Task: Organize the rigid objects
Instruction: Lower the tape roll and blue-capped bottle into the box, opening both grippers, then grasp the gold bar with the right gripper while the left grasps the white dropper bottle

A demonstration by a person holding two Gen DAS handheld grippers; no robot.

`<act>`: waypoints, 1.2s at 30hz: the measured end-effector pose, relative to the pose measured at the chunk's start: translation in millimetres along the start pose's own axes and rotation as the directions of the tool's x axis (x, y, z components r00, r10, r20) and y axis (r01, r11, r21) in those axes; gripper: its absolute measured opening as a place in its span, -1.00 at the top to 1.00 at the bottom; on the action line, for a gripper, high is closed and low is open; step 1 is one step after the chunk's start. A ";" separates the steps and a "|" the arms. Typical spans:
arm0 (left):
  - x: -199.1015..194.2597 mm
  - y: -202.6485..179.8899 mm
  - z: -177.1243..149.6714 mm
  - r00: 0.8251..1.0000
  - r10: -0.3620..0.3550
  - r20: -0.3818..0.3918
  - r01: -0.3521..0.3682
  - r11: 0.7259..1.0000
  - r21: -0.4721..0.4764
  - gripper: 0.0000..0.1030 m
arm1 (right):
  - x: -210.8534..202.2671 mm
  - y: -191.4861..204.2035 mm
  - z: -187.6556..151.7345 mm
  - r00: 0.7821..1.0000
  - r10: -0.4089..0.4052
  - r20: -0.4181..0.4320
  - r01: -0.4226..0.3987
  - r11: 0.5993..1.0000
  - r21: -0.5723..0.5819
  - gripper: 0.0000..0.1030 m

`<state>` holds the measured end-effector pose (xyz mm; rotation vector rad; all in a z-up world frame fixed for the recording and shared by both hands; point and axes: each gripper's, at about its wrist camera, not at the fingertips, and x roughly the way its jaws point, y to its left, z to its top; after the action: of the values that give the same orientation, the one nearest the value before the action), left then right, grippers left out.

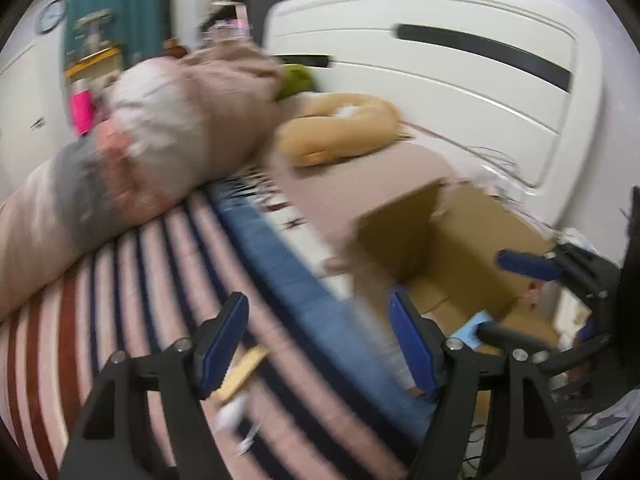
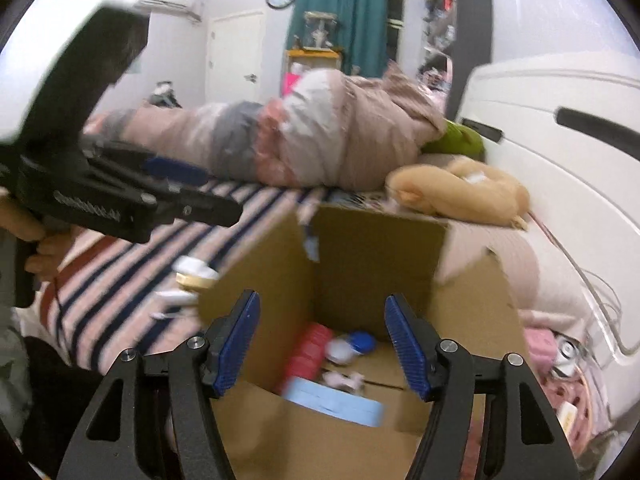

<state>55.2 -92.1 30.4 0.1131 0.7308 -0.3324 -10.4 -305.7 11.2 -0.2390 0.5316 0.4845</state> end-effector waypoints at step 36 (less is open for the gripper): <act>85.2 143.9 -179.2 0.975 -0.200 -0.094 0.172 0.953 -0.248 0.48 | 268.7 92.1 -15.0 0.878 0.398 -0.267 -0.240 0.847 0.475 -0.52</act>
<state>48.9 60.1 -161.7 -0.1674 0.8964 -0.4174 139.6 -129.7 -154.4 0.2018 1.0326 0.6445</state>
